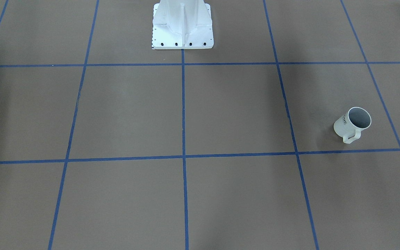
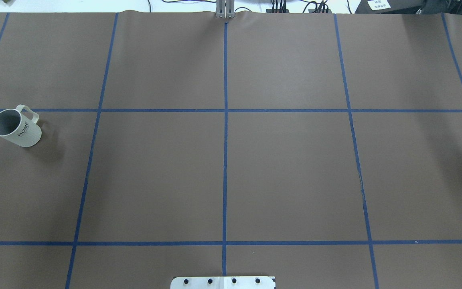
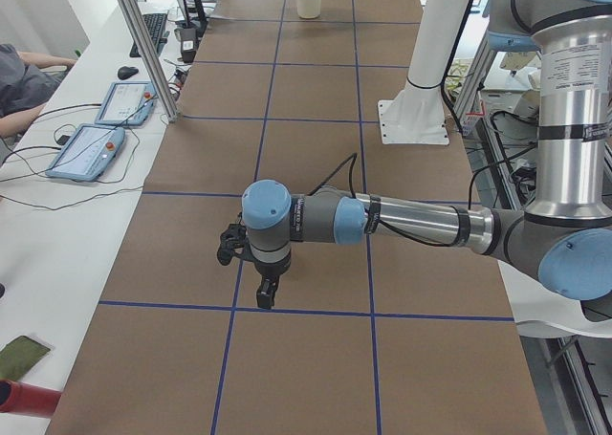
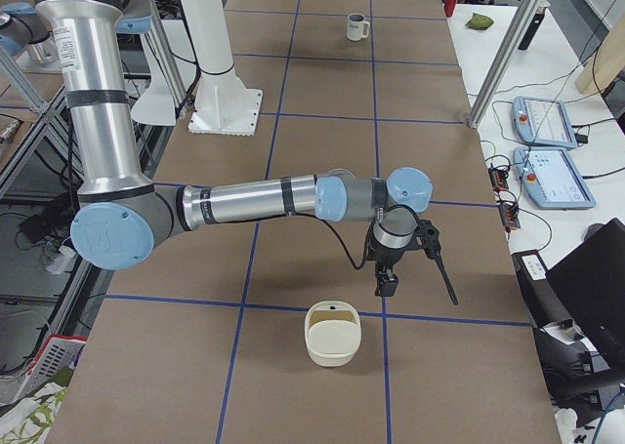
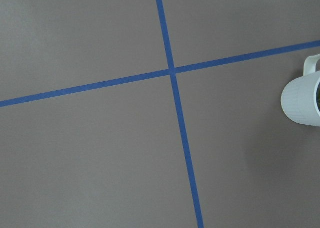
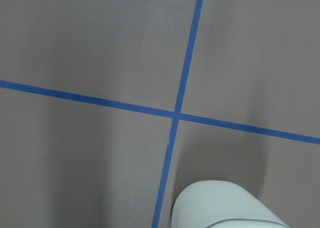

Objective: Left arm hands cup to right arm to dump lemon

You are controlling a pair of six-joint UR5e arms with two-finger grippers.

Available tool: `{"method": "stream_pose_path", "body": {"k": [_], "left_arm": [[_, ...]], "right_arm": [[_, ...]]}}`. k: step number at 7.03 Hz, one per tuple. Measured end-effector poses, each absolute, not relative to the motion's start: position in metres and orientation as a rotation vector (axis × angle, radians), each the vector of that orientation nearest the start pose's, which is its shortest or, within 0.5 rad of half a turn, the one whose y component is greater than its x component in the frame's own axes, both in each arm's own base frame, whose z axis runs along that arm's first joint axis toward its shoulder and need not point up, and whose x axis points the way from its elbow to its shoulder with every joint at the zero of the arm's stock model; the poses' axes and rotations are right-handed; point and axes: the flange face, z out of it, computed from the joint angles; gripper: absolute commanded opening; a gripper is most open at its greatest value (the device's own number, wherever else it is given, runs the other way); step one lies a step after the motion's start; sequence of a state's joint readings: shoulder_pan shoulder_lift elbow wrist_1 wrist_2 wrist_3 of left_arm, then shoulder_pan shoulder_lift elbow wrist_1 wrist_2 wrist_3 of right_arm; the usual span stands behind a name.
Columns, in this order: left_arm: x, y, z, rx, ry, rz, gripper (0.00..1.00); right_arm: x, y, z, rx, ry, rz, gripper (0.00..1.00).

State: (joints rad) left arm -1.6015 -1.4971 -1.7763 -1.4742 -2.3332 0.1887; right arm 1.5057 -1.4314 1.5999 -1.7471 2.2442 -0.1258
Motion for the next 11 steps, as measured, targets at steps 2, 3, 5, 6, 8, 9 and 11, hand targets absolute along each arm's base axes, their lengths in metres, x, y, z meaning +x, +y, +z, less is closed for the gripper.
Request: {"method": "stream_pose_path", "body": {"k": [2,3,5,6,8,9,11], "left_arm": [[-0.078,-0.458,0.599,0.128,0.753,0.171,1.0],[-0.078,-0.458,0.595,0.137,0.751,0.174,1.0],[-0.08,-0.463,0.582,0.166,0.724,0.186,1.0],[-0.08,-0.469,0.573,0.191,0.71,0.195,1.0],[-0.08,-0.486,0.55,0.249,0.698,0.213,1.0],[-0.081,-0.494,0.54,0.283,0.694,0.213,1.0],[-0.079,-0.508,0.519,0.358,0.699,0.137,1.0]], "right_arm": [[0.035,-0.549,0.595,0.022,-0.674,-0.185,1.0],[0.035,-0.549,0.592,0.03,-0.675,-0.187,1.0],[0.035,-0.549,0.574,0.066,-0.679,-0.197,1.0],[0.035,-0.548,0.565,0.083,-0.678,-0.201,1.0],[0.035,-0.55,0.554,0.149,-0.67,-0.224,1.0],[0.035,-0.55,0.55,0.204,-0.668,-0.239,1.0],[0.034,-0.557,0.529,0.363,-0.658,-0.276,1.0]]}}
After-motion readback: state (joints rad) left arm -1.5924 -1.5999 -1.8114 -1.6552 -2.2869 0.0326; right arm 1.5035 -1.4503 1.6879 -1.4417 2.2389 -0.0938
